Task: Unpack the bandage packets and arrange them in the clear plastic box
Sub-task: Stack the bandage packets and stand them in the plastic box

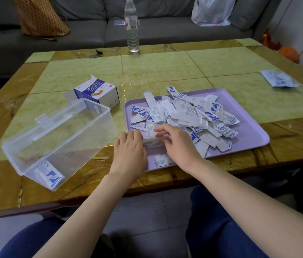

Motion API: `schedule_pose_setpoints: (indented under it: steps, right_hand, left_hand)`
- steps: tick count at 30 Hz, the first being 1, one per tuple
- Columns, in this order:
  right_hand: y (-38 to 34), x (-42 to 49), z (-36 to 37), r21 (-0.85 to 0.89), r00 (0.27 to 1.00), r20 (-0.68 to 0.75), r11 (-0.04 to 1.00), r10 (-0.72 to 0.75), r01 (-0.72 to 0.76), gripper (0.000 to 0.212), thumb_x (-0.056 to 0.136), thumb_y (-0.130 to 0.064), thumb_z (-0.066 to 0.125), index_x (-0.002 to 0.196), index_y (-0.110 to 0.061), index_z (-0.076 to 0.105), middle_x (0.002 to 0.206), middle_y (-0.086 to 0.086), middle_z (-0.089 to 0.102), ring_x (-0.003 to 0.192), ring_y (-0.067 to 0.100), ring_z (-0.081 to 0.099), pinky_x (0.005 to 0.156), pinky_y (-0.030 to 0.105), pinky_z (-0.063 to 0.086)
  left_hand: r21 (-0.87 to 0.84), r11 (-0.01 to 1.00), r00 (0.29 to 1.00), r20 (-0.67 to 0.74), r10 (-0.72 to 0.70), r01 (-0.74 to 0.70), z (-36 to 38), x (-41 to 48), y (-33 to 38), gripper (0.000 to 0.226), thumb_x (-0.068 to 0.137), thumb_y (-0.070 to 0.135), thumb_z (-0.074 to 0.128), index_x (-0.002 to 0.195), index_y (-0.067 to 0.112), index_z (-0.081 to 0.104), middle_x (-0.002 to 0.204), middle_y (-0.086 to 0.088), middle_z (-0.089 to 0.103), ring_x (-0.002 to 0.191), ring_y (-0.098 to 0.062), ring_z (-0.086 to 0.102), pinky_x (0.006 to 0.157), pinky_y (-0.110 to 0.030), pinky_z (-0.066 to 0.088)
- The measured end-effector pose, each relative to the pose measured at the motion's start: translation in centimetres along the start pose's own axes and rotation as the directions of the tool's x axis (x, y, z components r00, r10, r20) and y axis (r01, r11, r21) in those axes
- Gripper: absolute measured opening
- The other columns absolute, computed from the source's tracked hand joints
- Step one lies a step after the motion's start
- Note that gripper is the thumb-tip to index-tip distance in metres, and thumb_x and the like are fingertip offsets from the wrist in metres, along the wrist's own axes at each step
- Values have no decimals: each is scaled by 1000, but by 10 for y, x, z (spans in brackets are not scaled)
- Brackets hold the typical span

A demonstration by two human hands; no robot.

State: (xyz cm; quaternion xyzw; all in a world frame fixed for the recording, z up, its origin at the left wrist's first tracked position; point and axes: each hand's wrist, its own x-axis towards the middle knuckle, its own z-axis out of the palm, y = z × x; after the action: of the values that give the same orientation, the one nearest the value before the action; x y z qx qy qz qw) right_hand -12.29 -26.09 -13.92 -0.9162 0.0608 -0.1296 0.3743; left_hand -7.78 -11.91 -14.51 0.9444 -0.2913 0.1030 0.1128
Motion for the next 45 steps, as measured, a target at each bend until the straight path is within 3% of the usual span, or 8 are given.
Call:
schedule_pose_setpoints:
  steps: [8,12,15,19,24,31,37,45]
  right_hand:
    - [4,2,-3,-1,999,10,999,45,-45,39,82,10,50,104,-16,68,104,-1,69,100,13,61,91,28,48]
    - [5,4,-8,41,997,-1,997,72,-72,37,87,9,49,111,-16,60,99,-1,66,92,8,59,75,8,45]
    - [8,6,-9,58,996,-1,995,86,-86,36,87,11,49,109,-14,60,98,0,66,92,8,59,77,9,46]
    - [6,4,-6,72,995,51,993,86,-90,48,82,21,40,112,-10,60,105,3,65,101,12,59,88,21,49]
    - [0,2,-5,121,992,102,989,78,-91,55,81,23,37,119,-12,55,105,0,61,102,8,55,77,1,38]
    - [-3,1,0,77,995,102,997,22,-30,45,80,17,40,106,-9,66,106,6,66,101,15,58,89,19,44]
    - [-5,0,0,79,988,154,996,19,-32,37,85,10,46,102,-14,68,99,-1,67,95,10,60,81,11,44]
    - [-4,-3,-3,-68,996,90,997,-25,31,28,90,-4,54,108,-18,71,107,2,71,103,18,63,91,34,48]
  left_hand:
    - [-433,899,998,53,-45,64,-7,4,-16,21,78,2,61,69,17,50,69,4,50,66,-18,46,55,-20,32]
    - [-579,810,995,48,-82,95,-12,3,-12,17,75,-1,68,73,15,63,63,12,54,61,-1,49,58,-7,37]
    - [-555,827,996,60,-73,94,-10,1,-12,17,77,-3,63,79,14,66,70,9,59,66,0,53,61,-8,39]
    - [-460,884,996,59,-61,81,-9,-1,-14,18,79,0,60,87,14,67,84,-3,64,78,-21,55,72,-34,46]
    - [-517,850,994,22,-104,101,-13,-1,-12,29,79,-5,63,102,11,68,85,0,63,77,-19,58,74,-30,49]
    - [-491,870,992,123,25,39,-5,1,-16,40,68,-8,67,100,16,66,84,4,53,69,-11,50,63,-9,36]
    - [-347,933,996,-36,86,-93,-4,0,-16,11,78,8,68,87,8,64,84,-6,58,82,-26,51,71,-32,39]
    - [-410,911,997,-76,13,-44,-11,-2,-11,5,80,6,67,76,4,64,79,-7,57,75,-27,53,64,-39,44]
